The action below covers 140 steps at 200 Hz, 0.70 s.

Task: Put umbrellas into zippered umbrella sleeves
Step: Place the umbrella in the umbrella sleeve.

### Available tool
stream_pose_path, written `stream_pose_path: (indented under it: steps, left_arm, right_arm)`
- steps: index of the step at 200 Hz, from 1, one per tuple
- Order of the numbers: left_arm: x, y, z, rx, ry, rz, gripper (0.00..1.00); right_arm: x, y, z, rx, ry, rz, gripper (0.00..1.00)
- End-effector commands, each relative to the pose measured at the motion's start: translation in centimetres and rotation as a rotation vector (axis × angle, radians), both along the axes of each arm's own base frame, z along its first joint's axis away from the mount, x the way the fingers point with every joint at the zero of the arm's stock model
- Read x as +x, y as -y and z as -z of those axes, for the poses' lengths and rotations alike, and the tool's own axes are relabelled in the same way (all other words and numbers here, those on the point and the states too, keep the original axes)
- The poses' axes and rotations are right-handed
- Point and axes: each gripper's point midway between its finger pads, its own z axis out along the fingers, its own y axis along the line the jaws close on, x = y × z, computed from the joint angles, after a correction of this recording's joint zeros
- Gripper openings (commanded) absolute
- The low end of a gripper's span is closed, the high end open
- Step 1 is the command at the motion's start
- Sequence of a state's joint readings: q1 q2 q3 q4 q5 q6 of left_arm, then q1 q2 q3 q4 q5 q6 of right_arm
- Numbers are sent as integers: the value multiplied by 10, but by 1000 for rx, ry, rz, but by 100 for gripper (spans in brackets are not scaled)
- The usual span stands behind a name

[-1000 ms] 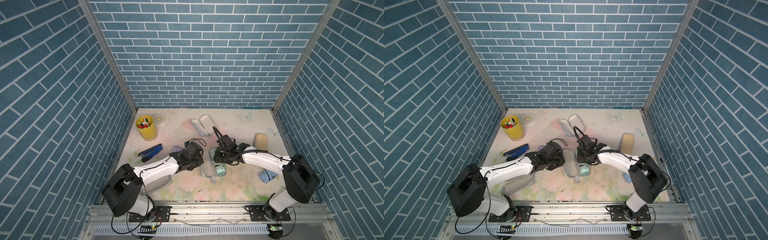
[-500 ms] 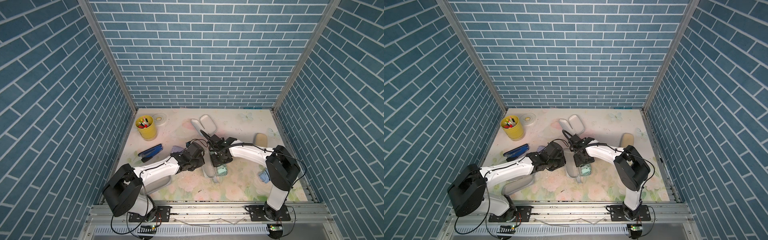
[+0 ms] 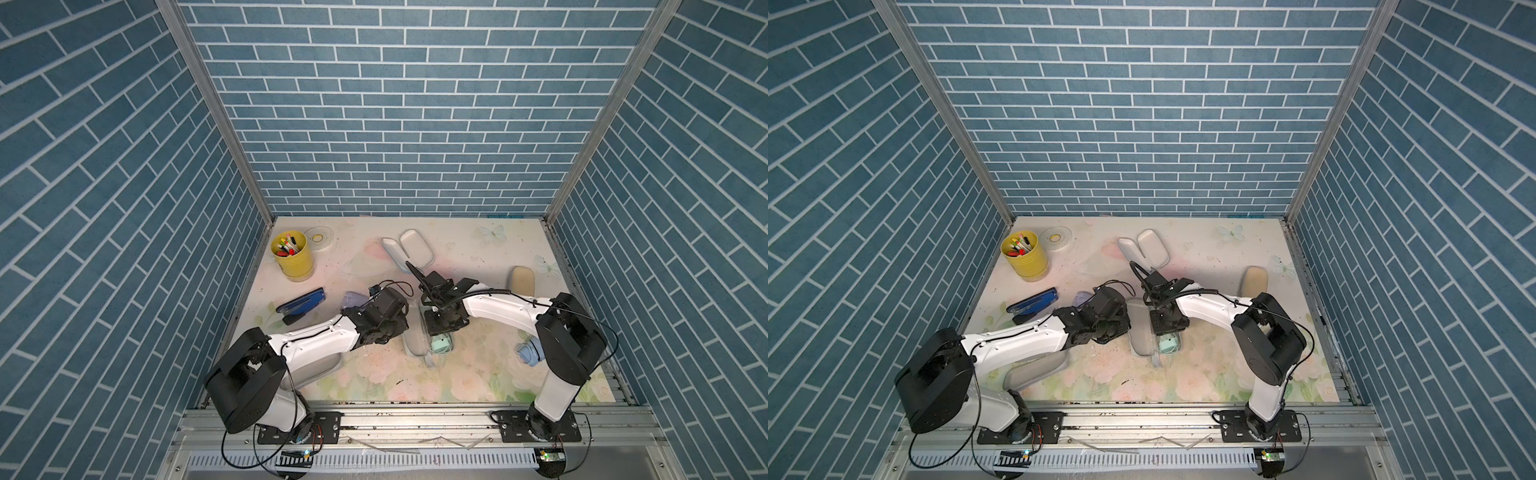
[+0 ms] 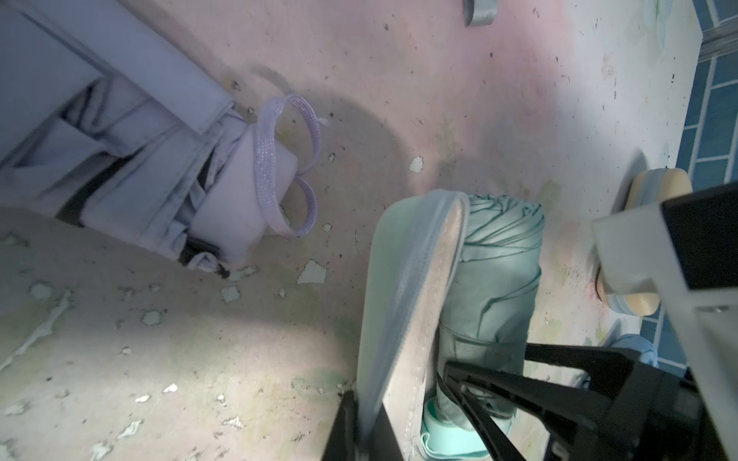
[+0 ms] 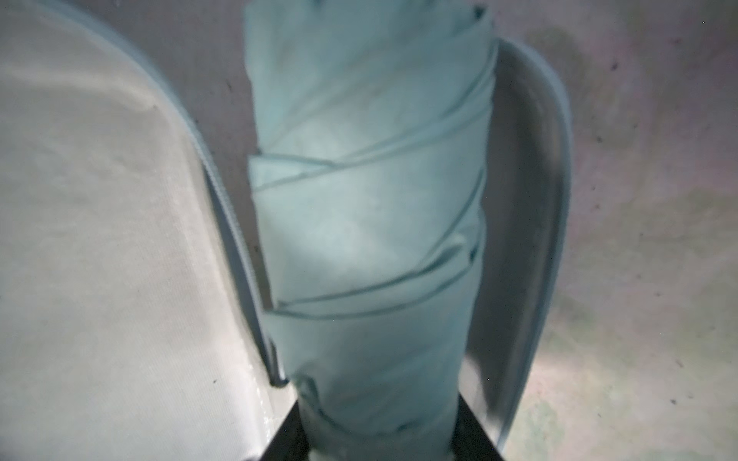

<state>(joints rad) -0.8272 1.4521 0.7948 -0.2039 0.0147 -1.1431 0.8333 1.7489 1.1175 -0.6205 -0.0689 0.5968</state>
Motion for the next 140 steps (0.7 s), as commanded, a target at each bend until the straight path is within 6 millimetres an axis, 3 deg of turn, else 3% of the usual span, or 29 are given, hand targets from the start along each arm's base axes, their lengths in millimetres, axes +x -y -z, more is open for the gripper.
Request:
stream_pose_path:
  steps: [1,25,73,105,140]
  left_arm:
    - [1,3,-6,-27,28,-18,8]
    - [1,3,-6,-26,31,-16,8]
    - [-1,10,-13,8,31,74,10]
    - [-4,13,-12,8,14,105,11]
    - [-4,14,-13,3,20,106,11]
  right_arm:
    - [-28,-13,27,123,-155,121,39]
    - [-32,-7,37,136,-185,176,44]
    - [-16,6,-9,155,-145,136,69]
    - [17,29,-33,6,-21,62,74]
    - [58,20,-32,-70,64,4,70]
